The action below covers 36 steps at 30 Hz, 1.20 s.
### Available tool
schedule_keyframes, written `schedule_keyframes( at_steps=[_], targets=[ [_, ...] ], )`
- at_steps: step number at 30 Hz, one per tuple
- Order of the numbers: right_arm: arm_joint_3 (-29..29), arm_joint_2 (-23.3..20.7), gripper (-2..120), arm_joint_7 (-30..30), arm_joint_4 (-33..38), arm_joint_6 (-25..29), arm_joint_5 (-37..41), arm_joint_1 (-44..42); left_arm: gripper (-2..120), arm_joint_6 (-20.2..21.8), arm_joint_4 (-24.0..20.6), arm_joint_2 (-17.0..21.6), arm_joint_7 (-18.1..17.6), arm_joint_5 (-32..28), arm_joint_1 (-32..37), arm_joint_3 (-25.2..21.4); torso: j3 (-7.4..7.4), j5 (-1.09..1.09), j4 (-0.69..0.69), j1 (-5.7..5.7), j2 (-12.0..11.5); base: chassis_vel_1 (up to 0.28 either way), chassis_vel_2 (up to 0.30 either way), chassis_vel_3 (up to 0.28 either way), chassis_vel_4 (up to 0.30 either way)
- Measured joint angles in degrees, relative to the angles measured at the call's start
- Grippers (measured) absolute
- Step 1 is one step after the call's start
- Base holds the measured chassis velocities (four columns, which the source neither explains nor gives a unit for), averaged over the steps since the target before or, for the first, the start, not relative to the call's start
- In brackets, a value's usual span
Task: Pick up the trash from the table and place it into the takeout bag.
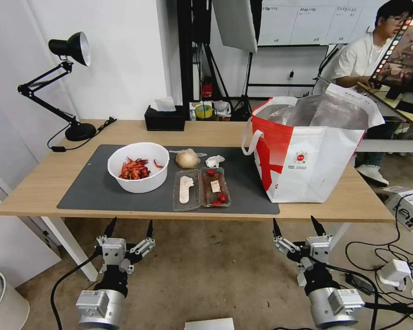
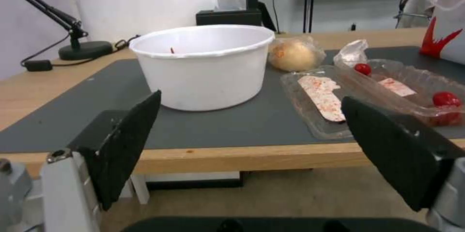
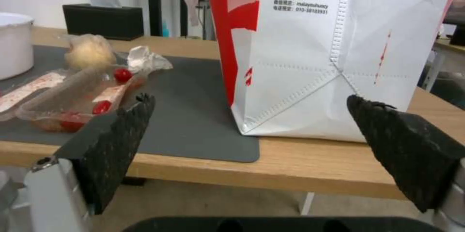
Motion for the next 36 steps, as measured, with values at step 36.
schedule_keyframes(
  at_steps=[36],
  targets=[
    [0.15, -0.48, 100, -0.01, 0.20, -0.60, 0.43, 0.04, 100, 0.63, -0.17, 0.26, -0.32, -0.70, -0.06, -0.04, 0.00, 0.01, 0.00, 0.00, 0.00, 0.000, 0.000, 0.000, 0.000]
  ],
)
